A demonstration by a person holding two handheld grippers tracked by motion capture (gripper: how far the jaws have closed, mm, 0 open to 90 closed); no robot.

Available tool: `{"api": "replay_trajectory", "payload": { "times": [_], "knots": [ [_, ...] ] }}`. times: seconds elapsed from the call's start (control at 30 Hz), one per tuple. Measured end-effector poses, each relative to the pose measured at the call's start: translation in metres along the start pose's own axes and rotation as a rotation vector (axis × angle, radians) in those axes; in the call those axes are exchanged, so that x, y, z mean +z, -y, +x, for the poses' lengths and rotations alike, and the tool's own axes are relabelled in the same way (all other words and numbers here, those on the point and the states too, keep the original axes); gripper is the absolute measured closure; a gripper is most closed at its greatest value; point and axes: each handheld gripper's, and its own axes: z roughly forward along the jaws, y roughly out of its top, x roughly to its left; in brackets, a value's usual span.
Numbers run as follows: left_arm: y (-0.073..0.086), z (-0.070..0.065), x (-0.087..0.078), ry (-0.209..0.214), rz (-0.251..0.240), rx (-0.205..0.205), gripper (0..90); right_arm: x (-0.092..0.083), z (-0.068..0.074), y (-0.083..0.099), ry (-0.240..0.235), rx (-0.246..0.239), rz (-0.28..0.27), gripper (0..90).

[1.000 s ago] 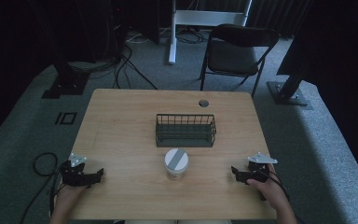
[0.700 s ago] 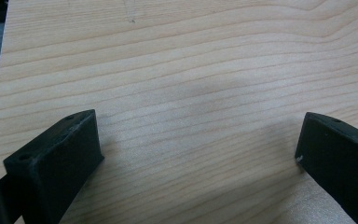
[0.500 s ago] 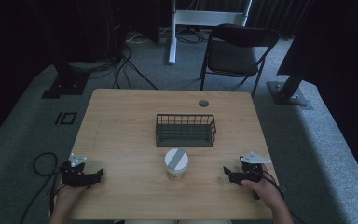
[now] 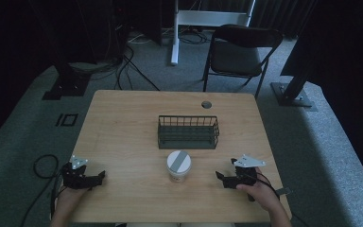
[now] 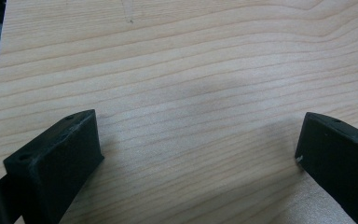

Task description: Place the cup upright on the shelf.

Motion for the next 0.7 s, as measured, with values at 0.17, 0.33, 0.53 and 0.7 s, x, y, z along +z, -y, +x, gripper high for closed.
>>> {"api": "replay_trajectory", "payload": {
  "times": [0.17,0.33,0.53,0.7],
  "knots": [
    [0.0,0.0,0.0,0.0,0.0,0.0,0.2,0.004,0.008,-0.003,-0.03,-0.018,-0.001,12.1],
    [0.0,0.0,0.0,0.0,-0.001,-0.001,0.2,0.01,0.019,-0.005,-0.068,-0.045,0.002,12.9],
    [0.0,0.0,0.0,0.0,0.0,0.0,0.2,0.015,0.029,-0.009,-0.096,-0.062,0.003,13.0],
    [0.0,0.0,0.0,0.0,0.0,0.0,0.2,0.018,0.039,-0.014,-0.132,-0.088,-0.007,12.9]
  ]
}}
